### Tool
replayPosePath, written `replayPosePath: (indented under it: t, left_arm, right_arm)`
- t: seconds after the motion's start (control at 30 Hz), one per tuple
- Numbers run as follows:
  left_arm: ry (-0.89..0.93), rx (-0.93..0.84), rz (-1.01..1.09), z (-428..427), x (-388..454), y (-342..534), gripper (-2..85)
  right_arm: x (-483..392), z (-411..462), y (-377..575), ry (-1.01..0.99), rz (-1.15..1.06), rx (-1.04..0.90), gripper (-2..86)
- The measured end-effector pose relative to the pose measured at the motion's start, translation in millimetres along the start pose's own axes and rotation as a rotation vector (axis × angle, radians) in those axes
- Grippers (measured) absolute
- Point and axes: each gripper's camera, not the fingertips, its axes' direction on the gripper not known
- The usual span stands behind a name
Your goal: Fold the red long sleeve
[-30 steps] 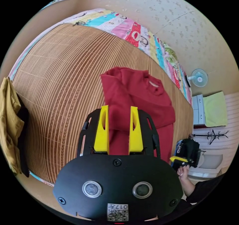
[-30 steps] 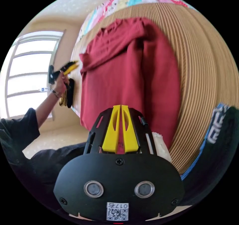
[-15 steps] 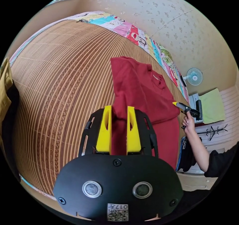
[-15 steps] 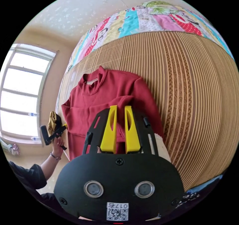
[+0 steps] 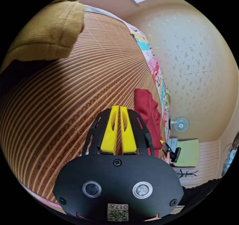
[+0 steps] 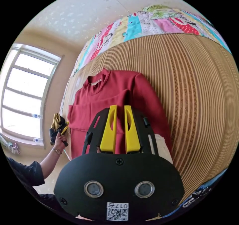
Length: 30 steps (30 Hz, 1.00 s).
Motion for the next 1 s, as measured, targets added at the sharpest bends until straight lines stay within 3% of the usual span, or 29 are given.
replayPosePath:
  t: [0.17, 0.43, 0.57, 0.8, 0.9, 1.0]
  left_arm:
    - [-0.079, -0.153, 0.304, -16, 62, 46, 3.0]
    - [-0.060, -0.487, 0.583, 19, 122, 175, 5.3]
    - [-0.014, -0.619, 0.600, 42, 120, 218, 5.1]
    - [0.010, -0.672, 0.678, 44, 126, 223, 4.7]
    - [0.021, -0.677, 0.692, 38, 128, 214, 4.8]
    - [0.013, -0.671, 0.710, 31, 125, 209, 4.8]
  right_arm:
    - [16, -81, 88, 0.101, 0.116, 0.044, 8.9]
    - [39, -79, 254, 0.344, 0.382, -0.281, 10.2]
    - [17, -90, 253, 0.401, 0.338, -0.304, 4.0]
    - [13, -175, 174, 0.695, 0.345, -0.019, 3.4]
    - [33, -195, 167, 0.495, 0.373, -0.034, 5.0]
    - [35, -217, 203, 0.303, 0.446, 0.091, 10.3]
